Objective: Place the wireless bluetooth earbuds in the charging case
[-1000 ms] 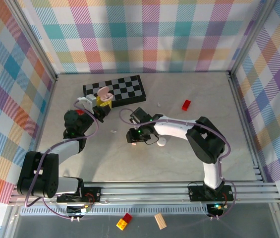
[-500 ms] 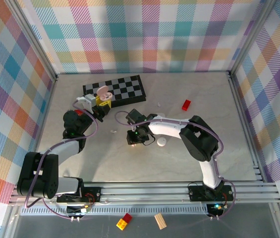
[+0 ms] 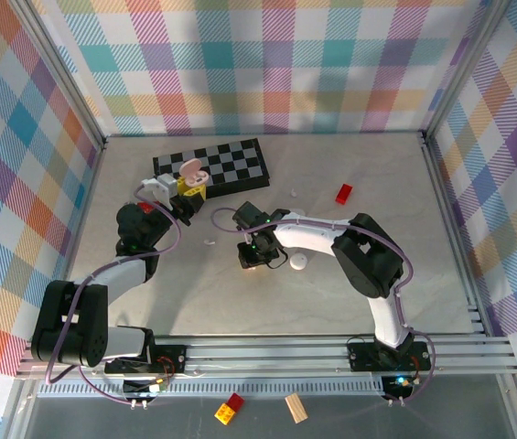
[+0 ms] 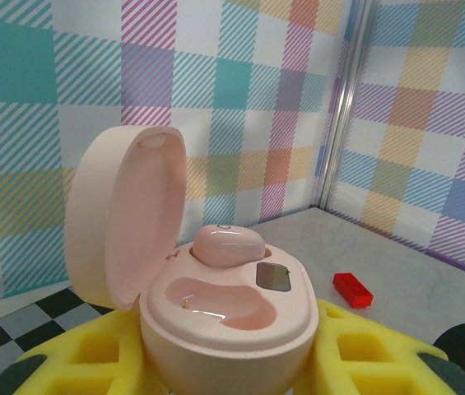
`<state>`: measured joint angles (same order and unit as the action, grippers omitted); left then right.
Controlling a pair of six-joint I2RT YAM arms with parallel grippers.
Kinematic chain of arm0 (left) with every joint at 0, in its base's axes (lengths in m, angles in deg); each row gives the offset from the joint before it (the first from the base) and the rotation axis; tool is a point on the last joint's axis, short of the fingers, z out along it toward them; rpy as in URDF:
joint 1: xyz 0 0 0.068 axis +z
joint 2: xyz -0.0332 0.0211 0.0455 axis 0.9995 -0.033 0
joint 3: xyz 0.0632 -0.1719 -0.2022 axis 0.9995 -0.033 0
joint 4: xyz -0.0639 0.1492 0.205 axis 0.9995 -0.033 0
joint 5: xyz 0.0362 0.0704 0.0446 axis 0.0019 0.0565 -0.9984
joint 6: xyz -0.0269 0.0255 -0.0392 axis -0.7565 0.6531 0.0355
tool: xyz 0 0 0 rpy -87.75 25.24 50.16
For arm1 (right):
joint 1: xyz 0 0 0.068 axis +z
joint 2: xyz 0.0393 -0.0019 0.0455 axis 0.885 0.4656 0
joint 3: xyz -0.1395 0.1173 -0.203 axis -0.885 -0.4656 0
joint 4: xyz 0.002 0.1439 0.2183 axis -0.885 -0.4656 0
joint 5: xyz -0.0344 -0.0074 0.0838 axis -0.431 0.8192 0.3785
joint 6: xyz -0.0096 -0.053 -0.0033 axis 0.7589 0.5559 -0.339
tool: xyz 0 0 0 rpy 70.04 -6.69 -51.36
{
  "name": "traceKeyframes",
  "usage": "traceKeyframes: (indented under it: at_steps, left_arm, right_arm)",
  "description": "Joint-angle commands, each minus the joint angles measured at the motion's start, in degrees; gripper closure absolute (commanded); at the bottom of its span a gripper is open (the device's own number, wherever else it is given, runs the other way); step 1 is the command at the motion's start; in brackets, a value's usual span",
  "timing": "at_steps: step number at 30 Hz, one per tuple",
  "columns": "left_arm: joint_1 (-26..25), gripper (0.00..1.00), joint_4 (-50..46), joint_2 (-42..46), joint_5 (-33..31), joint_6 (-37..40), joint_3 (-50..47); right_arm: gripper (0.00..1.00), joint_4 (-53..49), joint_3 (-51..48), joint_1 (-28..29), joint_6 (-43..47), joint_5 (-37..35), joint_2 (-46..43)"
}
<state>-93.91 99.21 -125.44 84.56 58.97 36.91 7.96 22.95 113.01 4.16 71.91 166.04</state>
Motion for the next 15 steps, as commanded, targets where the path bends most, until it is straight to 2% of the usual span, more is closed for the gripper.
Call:
traceKeyframes:
  at_steps: [1, 9, 15]
  left_arm:
    - [0.6, 0.66, 2.5, 1.6, 0.7, -0.1, -0.3]
    - [0.6, 0.66, 2.4, 1.6, 0.6, 0.1, -0.1]
    - [0.6, 0.66, 1.8, 1.9, -0.2, 0.5, -0.2]
  right_arm:
    - [0.75, -3.9, 1.0, 0.2, 3.0, -1.9, -1.7]
    - [0.8, -10.4, 2.5, -0.1, 12.4, -8.4, -1.8]
    - [0.78, -12.3, 3.7, -0.7, 15.3, -10.7, -1.0]
